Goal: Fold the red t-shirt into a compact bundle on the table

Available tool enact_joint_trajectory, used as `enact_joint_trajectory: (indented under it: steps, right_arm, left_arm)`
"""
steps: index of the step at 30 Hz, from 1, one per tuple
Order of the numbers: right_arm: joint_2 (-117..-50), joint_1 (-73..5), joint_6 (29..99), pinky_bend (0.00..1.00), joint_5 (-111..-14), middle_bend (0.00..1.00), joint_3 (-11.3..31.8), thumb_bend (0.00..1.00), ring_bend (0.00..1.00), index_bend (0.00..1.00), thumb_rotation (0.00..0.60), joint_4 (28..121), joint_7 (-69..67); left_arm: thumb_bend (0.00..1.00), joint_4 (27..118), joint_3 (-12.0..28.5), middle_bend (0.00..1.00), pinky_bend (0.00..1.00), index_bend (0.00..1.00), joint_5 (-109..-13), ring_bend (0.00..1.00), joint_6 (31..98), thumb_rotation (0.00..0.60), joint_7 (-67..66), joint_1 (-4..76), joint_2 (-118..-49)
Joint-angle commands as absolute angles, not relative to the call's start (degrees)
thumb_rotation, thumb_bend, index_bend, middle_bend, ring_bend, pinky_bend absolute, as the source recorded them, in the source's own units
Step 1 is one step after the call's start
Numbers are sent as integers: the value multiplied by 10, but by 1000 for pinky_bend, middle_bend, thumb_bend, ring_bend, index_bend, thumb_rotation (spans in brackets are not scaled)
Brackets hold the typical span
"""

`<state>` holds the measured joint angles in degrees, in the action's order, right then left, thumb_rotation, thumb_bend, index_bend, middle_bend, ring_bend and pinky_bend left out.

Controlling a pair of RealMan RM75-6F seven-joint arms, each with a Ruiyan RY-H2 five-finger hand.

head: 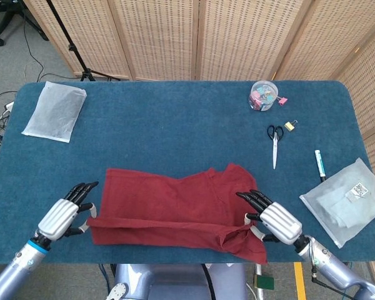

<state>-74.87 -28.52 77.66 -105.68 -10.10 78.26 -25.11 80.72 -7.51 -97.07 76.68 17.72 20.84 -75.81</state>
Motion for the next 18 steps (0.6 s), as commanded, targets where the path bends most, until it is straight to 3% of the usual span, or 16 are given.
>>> enact_joint_trajectory:
  steps: [1,18]
  right_arm:
    - [-749,-305,740,0,-1026,0,-77,569,0,634,600,795,-253]
    - [-768,-383,592,0,-919,0,6,569,0,634,600,789,-223]
  left_arm:
    - [609,822,-48,0,0,740,-941,0,736,600,149,229,-749]
    - [608,817,3,0,0,740,-846,0,623,600,81,275,-761]
